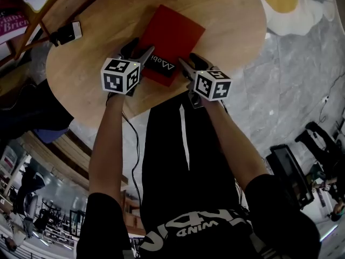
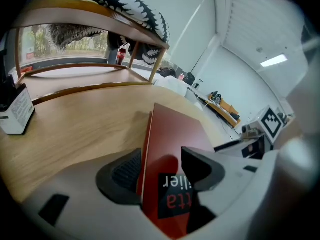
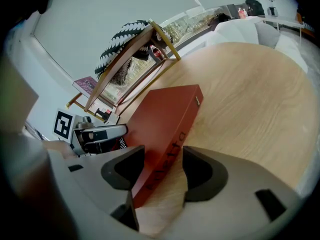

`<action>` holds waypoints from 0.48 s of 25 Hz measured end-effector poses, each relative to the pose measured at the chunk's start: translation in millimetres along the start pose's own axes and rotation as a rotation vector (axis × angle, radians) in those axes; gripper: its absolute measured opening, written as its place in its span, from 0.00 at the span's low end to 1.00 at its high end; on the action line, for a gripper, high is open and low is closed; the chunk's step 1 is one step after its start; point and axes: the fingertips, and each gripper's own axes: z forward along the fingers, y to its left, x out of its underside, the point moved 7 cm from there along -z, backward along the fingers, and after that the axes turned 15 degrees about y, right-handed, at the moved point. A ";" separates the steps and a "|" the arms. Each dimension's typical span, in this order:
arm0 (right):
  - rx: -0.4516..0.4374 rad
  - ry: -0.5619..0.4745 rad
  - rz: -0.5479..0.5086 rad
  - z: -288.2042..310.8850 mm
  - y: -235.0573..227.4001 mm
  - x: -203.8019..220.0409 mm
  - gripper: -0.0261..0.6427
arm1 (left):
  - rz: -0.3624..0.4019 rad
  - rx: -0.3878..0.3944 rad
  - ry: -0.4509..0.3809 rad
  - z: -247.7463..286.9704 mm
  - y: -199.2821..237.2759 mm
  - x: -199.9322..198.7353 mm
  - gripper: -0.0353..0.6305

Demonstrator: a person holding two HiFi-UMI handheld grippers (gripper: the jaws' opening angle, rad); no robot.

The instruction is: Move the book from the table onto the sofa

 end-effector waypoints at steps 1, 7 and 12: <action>-0.003 0.001 0.003 0.8 0.1 -0.9 0.37 | 0.000 0.006 0.001 1.5 0.5 0.0 0.41; -0.017 0.010 0.004 2.3 0.5 -3.0 0.37 | -0.002 0.036 0.012 6.5 1.7 -0.1 0.41; -0.040 0.012 0.019 3.7 0.6 -1.6 0.37 | -0.019 0.078 0.034 8.9 3.3 0.6 0.41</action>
